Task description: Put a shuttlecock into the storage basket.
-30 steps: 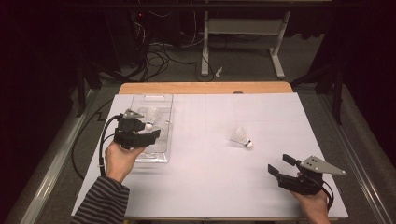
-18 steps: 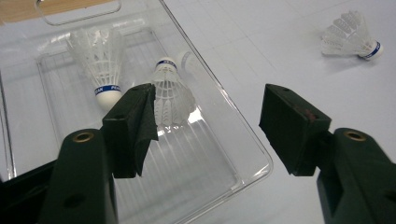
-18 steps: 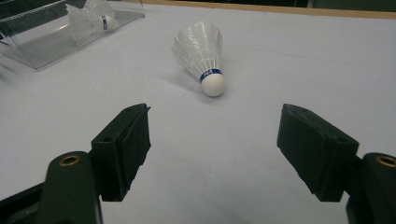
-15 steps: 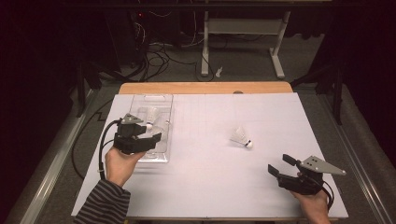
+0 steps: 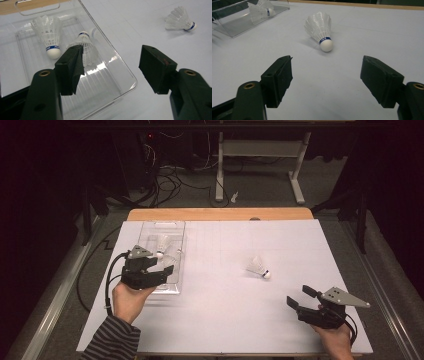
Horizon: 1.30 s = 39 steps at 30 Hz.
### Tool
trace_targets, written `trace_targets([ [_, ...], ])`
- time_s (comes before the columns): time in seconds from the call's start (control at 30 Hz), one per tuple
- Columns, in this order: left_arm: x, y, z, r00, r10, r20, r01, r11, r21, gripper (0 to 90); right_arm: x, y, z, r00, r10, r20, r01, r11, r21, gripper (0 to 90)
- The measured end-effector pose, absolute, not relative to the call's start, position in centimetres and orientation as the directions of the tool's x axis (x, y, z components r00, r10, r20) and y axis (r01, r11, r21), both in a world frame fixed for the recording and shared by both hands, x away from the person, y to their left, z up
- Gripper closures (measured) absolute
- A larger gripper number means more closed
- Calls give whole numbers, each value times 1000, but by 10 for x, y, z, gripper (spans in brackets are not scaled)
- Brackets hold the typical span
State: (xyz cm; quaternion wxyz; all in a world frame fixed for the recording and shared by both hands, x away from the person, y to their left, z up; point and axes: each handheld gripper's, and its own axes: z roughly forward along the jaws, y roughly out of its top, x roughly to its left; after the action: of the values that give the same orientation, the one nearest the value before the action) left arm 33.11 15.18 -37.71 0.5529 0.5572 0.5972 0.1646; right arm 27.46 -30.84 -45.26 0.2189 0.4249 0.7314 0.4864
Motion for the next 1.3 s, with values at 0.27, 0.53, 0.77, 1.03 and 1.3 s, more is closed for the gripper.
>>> trace_targets([
  [0.27,328,152,-379,234,842,-486,483,334,810,366,275,-309,-453,-543,834,94,408,164,898,264],
  [0.53,323,153,-380,239,842,-484,475,333,814,365,274,-308,-452,-547,832,93,403,165,900,264],
  [0.77,317,150,-382,255,838,-483,470,329,819,365,274,-309,-452,-540,836,95,406,161,899,264],
  [1.03,314,148,-387,259,834,-487,471,331,817,366,274,-310,-452,-542,835,95,405,160,900,264],
  [1.3,310,146,-387,271,832,-485,466,328,822,365,275,-310,-452,-540,836,95,407,161,899,264],
])
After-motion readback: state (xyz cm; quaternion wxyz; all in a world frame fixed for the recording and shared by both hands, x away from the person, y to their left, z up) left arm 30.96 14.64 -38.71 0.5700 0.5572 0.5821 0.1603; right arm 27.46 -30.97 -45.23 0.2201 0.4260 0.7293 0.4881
